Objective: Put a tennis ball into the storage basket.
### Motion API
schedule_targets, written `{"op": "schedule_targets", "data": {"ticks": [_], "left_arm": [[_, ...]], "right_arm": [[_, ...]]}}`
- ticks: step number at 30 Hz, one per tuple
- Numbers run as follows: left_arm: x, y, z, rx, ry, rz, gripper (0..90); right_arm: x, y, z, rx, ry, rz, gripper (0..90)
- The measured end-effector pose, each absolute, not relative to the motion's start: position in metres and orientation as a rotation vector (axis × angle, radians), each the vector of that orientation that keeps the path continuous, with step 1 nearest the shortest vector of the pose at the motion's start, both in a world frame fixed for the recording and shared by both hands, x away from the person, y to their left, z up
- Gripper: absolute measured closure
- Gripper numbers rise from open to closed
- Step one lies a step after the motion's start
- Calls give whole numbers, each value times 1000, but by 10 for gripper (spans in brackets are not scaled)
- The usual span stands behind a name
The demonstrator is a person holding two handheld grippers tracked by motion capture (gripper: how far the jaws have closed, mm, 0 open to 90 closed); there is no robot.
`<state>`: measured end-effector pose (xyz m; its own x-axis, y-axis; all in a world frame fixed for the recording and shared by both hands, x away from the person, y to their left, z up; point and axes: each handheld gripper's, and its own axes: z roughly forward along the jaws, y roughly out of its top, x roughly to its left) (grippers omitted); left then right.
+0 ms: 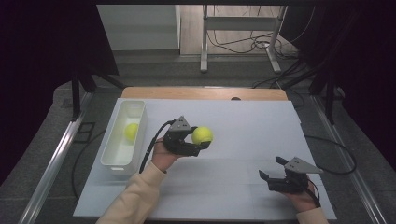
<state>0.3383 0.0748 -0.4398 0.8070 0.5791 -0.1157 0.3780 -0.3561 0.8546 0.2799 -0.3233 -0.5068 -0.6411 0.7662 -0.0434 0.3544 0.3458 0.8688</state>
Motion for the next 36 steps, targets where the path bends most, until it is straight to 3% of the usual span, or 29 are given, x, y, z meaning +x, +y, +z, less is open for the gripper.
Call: {"op": "schedule_targets", "data": {"ticks": [36], "left_arm": [[335,122,-422,1935,796,326,268]], "right_arm": [[280,-323,-507,977,2168,1231,136]]}}
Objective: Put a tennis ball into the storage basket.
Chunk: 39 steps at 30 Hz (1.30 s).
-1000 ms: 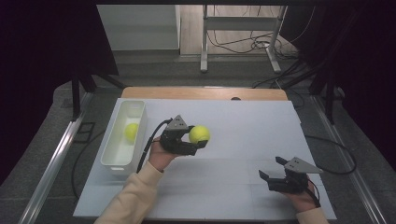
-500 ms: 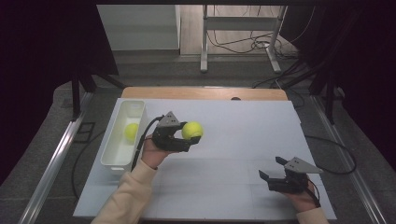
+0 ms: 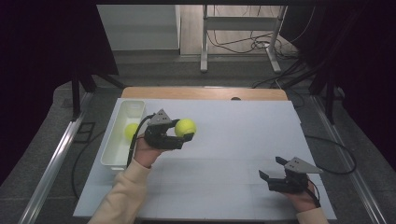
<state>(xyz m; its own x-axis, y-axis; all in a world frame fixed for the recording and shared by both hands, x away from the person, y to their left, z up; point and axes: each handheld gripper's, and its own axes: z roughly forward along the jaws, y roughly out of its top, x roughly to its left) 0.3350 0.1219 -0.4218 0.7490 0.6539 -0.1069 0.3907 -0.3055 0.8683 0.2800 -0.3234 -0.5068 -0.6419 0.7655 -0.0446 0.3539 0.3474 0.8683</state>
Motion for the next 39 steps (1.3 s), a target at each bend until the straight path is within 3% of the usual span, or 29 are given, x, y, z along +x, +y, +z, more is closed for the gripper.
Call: {"op": "schedule_targets", "data": {"ticks": [39], "left_arm": [[333,181,-408,1812,958,427,268]], "right_arm": [[280,-323,-507,978,2166,1227,136]]}}
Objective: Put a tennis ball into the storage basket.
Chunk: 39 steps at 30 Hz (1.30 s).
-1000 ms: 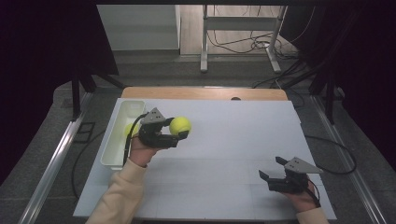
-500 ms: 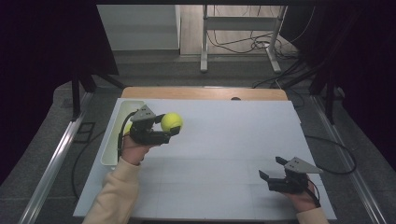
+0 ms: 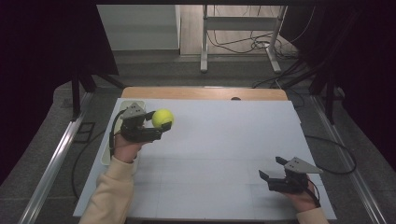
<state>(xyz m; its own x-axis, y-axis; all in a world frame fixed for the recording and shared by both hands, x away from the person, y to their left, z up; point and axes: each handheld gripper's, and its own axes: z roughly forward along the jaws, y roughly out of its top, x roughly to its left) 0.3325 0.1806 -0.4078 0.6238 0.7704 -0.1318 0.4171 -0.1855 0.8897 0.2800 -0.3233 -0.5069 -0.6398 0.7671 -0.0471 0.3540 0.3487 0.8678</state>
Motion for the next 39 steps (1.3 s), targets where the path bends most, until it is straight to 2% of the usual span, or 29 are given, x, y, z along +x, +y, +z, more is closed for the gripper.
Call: {"op": "schedule_targets", "data": {"ticks": [9,39], "left_arm": [[333,199,-407,1790,1012,474,268],[322,248,-413,1749,1133,514,268]], "right_arm": [[280,-323,-507,977,2167,1226,136],[280,-323,-507,975,2168,1224,136]]}}
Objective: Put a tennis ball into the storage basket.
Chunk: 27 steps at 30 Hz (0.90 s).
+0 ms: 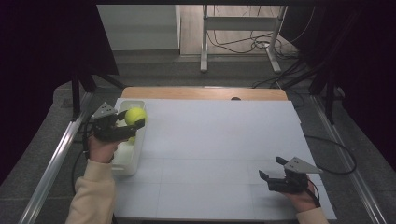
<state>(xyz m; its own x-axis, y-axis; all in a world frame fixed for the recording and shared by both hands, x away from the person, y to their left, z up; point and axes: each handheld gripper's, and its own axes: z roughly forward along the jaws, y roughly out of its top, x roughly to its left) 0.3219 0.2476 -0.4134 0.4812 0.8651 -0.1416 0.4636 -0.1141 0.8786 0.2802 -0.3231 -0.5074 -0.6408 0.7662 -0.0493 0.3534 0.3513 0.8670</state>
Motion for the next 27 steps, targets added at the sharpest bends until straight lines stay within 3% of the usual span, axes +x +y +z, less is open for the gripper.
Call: {"op": "schedule_targets", "data": {"ticks": [27], "left_arm": [[308,281,-426,1752,1216,512,268]], "right_arm": [[281,-322,-508,974,2172,1215,136]]}}
